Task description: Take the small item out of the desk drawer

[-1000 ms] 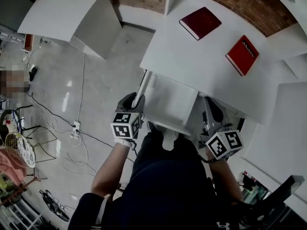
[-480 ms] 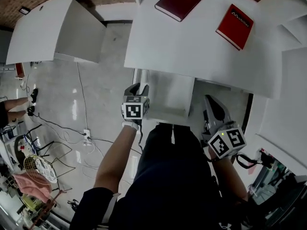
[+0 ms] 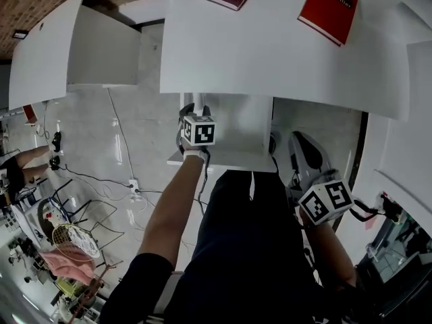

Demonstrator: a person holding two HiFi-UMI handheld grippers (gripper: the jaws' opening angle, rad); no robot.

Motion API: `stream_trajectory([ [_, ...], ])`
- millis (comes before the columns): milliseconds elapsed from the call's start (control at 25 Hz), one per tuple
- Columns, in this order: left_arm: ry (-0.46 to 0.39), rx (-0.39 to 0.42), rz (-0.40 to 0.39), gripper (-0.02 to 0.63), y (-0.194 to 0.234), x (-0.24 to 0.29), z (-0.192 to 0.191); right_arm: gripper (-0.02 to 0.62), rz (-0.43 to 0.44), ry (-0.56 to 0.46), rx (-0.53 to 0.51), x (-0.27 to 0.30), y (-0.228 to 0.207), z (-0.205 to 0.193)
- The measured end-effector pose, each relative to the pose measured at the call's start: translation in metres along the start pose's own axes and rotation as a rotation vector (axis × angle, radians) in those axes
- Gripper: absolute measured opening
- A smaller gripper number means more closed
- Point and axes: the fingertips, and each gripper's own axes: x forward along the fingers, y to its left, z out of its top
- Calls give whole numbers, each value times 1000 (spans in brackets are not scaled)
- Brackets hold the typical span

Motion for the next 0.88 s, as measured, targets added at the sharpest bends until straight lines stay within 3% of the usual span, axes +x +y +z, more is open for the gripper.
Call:
stream_trajectory([
  [320,124,-6,51,209,2,57,-25,3,-36,32,34,-7,-28,-23],
  [520,160,58,120,226,14,81,-33,3,-32,61,40,-3,-32,-34],
  [760,203,13,185,267,16,101,-49,3,-31,95,48,-5,-37,-44],
  [880,211,45,215,267,16,107,-49,3,-43,106,61,-6,-42,-48],
])
